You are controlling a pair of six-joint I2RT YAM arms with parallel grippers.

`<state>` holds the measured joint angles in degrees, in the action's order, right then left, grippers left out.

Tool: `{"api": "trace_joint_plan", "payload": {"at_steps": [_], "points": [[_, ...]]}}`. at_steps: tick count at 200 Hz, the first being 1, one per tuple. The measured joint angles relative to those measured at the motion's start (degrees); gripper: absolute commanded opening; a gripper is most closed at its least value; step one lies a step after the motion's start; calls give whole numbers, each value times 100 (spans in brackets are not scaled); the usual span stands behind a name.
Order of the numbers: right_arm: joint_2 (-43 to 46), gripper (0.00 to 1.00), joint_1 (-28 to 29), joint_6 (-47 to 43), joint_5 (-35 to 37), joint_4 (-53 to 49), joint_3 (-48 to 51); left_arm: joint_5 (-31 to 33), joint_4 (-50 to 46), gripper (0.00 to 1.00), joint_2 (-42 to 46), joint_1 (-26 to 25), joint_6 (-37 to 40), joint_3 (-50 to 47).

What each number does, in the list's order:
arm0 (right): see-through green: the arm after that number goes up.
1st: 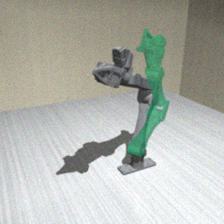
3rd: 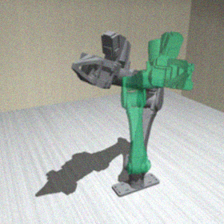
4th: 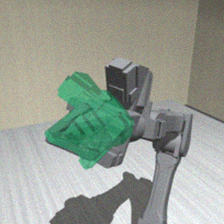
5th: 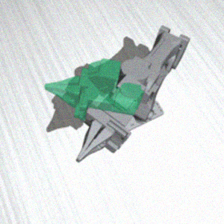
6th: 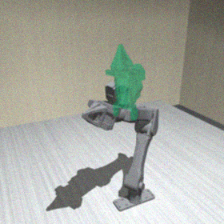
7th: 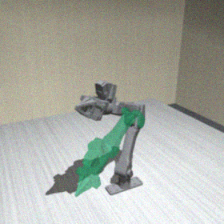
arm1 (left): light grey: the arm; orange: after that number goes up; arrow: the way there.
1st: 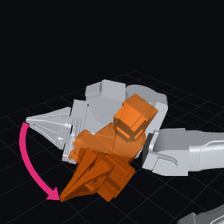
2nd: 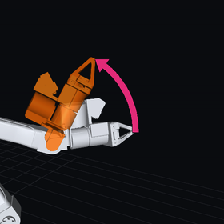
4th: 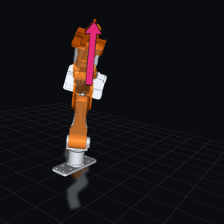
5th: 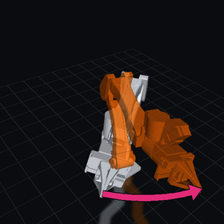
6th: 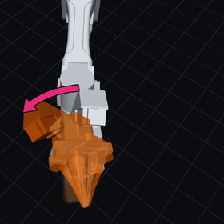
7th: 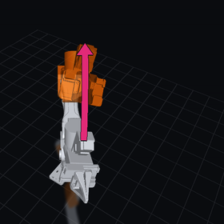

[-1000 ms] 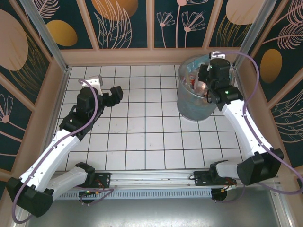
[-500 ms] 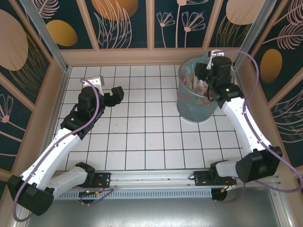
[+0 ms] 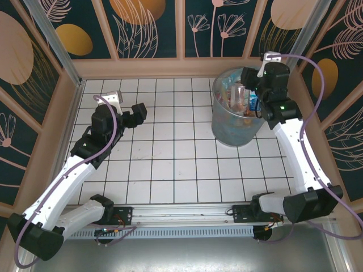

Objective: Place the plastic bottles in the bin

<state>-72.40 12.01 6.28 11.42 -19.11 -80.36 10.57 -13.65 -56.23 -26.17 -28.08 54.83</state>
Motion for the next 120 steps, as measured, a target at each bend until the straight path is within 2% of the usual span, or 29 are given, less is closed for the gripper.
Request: {"api": "trace_joint_plan", "payload": {"at_steps": [42,71,120], "points": [[79,49,-382,4,42,76,640,-4,2,93,-33,0,0,-9],[76,49,-431,26,-195,323,863,-4,0,93,-61,0,0,-9],[76,69,-444,11,-243,17,544,116,0,95,-61,0,46,-9]]}}
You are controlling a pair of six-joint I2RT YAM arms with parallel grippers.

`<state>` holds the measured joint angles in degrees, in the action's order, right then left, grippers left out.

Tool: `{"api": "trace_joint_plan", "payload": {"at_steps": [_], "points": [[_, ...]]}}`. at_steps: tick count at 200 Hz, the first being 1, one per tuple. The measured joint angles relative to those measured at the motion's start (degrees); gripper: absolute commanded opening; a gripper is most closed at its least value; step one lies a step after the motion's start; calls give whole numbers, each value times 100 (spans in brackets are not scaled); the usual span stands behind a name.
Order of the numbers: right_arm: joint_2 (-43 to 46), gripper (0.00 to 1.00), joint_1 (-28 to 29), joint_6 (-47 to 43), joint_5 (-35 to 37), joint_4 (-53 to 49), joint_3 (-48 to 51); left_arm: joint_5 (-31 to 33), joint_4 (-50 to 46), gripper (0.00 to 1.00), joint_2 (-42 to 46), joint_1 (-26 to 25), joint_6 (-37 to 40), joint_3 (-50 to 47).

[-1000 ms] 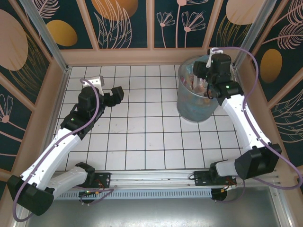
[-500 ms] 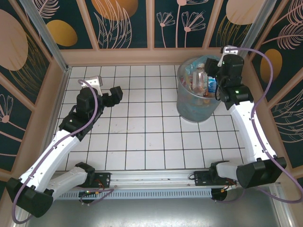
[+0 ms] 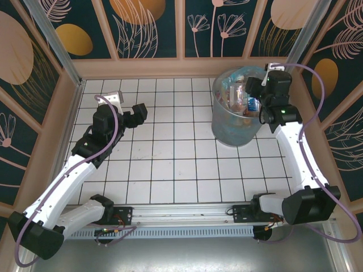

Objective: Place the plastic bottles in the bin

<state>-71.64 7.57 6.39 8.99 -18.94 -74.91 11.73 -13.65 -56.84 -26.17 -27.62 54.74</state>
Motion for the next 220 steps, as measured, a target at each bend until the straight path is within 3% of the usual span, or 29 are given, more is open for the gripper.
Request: {"api": "trace_joint_plan", "payload": {"at_steps": [28,59,103,136,187,220], "points": [[164,70,2,13,39,-66,-496,363,24,98,48,0,92,44],[997,66,208,-50,28,140,-369,1027,439,99,391,0,356,-107],[3082,55,1115,-680,-354,1252,2013,2109,1620,99,857,0,896,-1156],[4133,48,1314,-625,-407,1298,3429,2684,2406,99,859,0,1152,-2044],[4824,44,1322,-494,-459,1213,4555,3482,3842,99,914,2,1777,-3362],[4756,47,1322,-387,-389,1360,5292,3604,4645,99,778,118,1998,-3904]]}}
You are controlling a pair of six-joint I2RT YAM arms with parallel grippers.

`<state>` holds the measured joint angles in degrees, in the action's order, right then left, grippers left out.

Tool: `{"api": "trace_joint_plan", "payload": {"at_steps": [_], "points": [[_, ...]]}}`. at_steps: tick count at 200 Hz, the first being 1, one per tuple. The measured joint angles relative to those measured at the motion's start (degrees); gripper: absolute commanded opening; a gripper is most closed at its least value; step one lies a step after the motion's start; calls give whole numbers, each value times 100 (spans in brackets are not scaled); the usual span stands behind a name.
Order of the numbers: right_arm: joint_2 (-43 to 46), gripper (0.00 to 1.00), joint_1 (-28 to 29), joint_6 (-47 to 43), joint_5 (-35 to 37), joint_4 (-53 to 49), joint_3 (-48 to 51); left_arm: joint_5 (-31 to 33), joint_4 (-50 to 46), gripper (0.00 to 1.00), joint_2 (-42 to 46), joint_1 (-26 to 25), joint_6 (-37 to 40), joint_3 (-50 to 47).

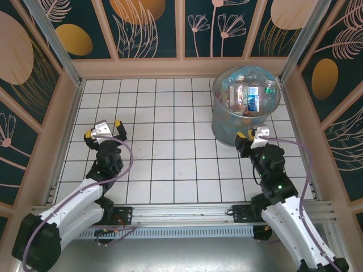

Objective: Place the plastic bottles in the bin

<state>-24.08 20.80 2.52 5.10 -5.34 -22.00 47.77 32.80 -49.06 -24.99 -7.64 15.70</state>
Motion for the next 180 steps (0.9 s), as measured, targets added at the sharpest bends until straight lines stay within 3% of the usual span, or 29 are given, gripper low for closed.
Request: {"api": "trace_joint_plan", "payload": {"at_steps": [76,130,180], "points": [[-1377,48,-87,-72,509,2107,994,-264,1626,99,-1963,586,466,-229],[-1818,51,-1340,-107,107,3814,1805,-1200,2771,99,-2570,1342,640,-358],[-3222,55,-2334,70,-741,6059,2159,-2319,3838,99,-3261,1882,614,-560]]}}
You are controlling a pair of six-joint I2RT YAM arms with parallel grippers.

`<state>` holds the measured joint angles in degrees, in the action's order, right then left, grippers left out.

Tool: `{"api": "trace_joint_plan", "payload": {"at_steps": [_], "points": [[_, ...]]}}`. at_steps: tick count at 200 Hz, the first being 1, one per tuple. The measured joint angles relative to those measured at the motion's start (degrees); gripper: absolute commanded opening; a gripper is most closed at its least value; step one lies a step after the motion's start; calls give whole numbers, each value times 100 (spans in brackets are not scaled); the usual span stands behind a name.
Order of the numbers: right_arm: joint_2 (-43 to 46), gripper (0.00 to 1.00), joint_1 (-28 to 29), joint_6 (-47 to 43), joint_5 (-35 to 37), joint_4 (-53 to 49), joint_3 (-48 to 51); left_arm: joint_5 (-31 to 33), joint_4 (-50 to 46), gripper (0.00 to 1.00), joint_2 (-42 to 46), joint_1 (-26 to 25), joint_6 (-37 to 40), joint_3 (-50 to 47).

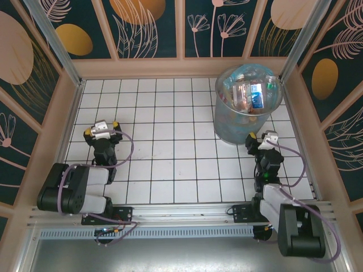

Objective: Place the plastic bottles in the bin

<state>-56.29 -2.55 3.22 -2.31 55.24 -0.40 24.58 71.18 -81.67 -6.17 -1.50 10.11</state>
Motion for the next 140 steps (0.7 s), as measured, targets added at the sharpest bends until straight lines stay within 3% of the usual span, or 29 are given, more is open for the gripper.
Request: {"api": "trace_joint_plan", "payload": {"at_steps": [48,113,140], "points": [[-1655,58,-308,52,-706,1998,4,-522,452,99,-562,127,-48,-37],[-3383,63,-518,61,-1102,3442,-136,-616,466,99,-562,181,-166,83],[-3390,83,-527,160,-962,3182,-442,-619,463,99,-562,212,-177,83]]}}
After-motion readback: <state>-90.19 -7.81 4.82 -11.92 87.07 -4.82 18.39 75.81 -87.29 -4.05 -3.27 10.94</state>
